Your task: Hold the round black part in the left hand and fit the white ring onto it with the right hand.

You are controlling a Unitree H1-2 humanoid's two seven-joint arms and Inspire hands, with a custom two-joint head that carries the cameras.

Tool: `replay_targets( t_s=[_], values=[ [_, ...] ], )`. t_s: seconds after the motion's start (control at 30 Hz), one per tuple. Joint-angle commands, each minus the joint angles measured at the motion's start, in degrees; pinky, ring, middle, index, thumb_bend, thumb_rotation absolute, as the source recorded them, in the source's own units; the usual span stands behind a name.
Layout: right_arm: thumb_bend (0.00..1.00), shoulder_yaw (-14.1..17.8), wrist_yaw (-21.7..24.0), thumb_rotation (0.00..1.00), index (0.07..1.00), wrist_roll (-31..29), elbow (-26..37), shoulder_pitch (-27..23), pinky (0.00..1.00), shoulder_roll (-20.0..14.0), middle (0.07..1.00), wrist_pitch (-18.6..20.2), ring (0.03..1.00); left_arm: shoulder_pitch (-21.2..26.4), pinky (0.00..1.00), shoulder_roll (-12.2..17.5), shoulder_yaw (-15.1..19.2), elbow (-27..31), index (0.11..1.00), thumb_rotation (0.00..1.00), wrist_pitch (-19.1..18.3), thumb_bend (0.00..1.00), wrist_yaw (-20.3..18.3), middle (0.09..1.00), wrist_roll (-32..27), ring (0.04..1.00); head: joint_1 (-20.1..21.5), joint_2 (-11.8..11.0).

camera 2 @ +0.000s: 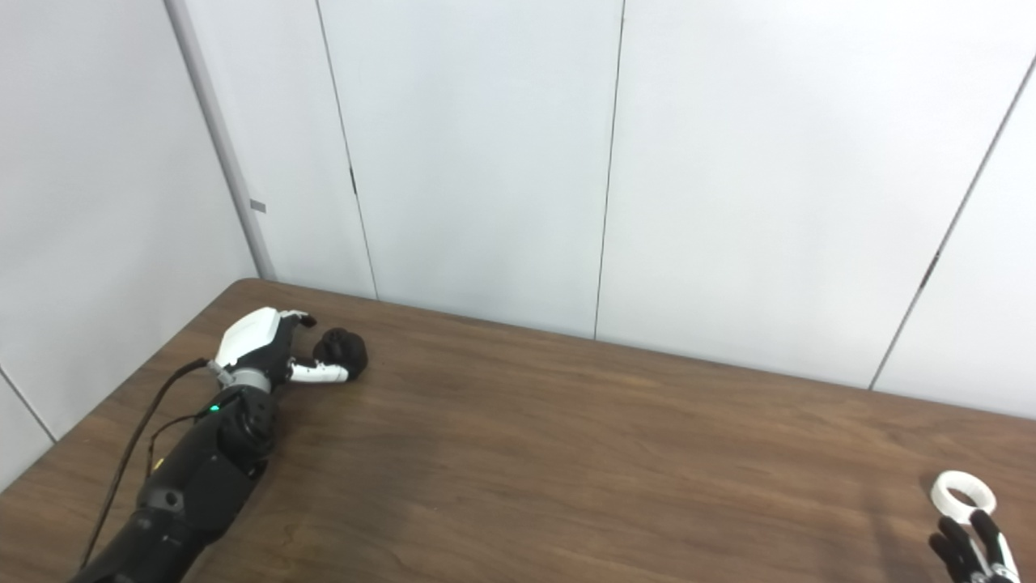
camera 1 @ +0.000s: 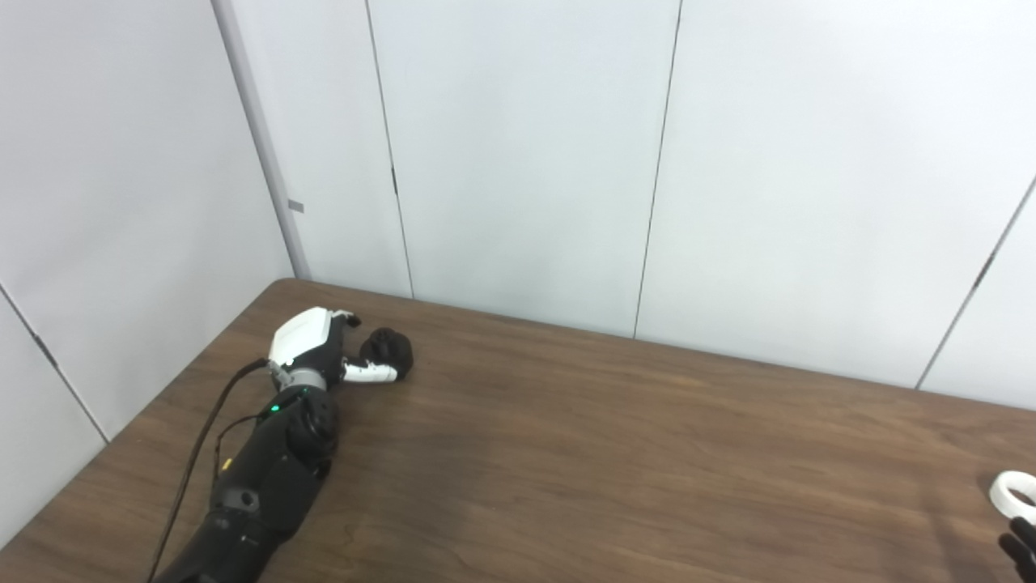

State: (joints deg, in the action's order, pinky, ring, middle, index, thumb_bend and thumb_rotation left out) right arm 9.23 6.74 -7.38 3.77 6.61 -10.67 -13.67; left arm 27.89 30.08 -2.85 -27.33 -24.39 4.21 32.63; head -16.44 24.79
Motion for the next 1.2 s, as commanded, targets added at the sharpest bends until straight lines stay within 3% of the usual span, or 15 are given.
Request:
replay_targets(
  t_s=[0.0, 0.4, 1.17],
  values=[
    [0.47, -1.5, -0.1, 1.0, 0.988, -0.4, -4.1, 4.1, 1.0, 2.6, 0.932, -0.3, 0.928, 3.1, 1.0, 2.4, 0.1, 0.4, 0.828, 0.35, 0.3, 0.92, 0.8, 0.943, 0.2, 1.0, -0.1, 0.0],
    [0.48, -1.5, -0.6, 1.0, 0.981, 0.8, -3.4, 4.6, 1.0, 2.6, 0.923, 0.1, 0.924, 4.7, 1.0, 0.8, 1.1, -0.2, 0.791, 0.35, -0.9, 0.94, -1.7, 0.947, -5.3, 1.0, 0.3, 0.3],
    [0.49, -1.5, -0.1, 1.0, 0.984, -0.1, -3.0, 4.6, 1.0, 2.7, 0.931, 0.3, 0.926, 5.3, 1.0, 0.9, -0.1, -1.3, 0.782, 0.3, -1.6, 0.89, -0.8, 0.94, -5.7, 0.999, 0.3, 0.6]
  ],
)
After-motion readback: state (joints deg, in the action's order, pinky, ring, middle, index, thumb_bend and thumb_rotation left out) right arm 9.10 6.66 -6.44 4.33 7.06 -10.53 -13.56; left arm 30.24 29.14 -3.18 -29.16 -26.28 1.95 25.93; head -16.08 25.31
